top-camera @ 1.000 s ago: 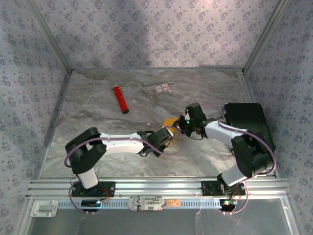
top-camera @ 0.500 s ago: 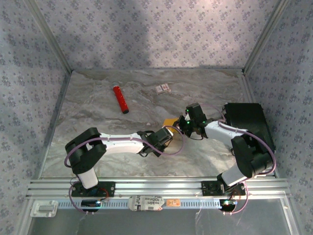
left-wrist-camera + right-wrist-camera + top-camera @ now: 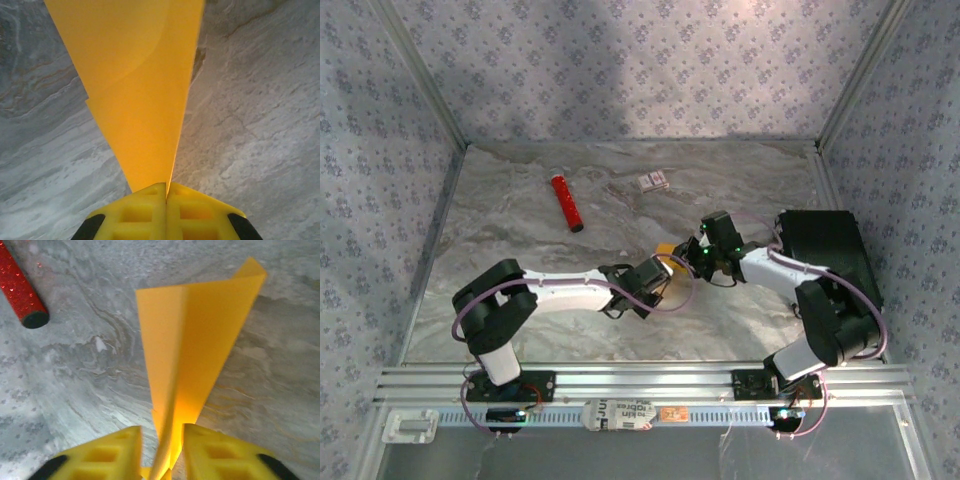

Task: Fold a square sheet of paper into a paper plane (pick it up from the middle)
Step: Fold the wing for the fifth time at the center of the table.

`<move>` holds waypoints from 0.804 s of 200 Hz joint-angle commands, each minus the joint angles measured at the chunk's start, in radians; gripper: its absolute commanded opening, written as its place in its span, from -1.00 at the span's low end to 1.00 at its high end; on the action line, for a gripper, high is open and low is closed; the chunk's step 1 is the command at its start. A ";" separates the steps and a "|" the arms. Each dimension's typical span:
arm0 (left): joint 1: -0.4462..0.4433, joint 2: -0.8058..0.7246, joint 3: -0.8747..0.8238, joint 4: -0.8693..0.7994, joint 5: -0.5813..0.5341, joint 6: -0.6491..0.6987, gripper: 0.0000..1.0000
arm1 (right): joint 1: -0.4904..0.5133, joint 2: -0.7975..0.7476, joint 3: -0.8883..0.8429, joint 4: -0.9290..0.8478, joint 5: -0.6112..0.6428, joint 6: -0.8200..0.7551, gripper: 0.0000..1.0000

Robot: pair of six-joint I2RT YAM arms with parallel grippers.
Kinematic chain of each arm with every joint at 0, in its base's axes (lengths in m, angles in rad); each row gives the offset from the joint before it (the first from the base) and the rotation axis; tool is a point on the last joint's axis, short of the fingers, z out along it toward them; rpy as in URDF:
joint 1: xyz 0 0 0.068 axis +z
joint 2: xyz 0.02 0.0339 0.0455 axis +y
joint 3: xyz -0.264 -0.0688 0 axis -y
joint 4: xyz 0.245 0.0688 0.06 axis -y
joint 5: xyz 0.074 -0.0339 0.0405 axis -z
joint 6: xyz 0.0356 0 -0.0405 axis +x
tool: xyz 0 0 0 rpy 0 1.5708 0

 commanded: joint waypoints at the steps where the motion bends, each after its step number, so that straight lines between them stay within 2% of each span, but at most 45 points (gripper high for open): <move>1: 0.051 -0.047 -0.043 0.070 0.168 -0.042 -1.00 | -0.014 -0.082 0.017 -0.140 0.097 -0.062 -0.17; 27: 0.117 -0.061 -0.086 0.156 0.348 -0.084 -1.00 | -0.035 -0.152 -0.015 -0.155 0.119 -0.076 -0.08; 72: 0.178 -0.023 -0.094 0.222 0.548 -0.119 -1.00 | -0.050 -0.203 -0.056 -0.139 0.106 -0.079 -0.06; 161: 0.225 0.056 -0.115 0.322 0.693 -0.201 -1.00 | -0.004 -0.211 -0.107 -0.015 0.094 -0.106 -0.21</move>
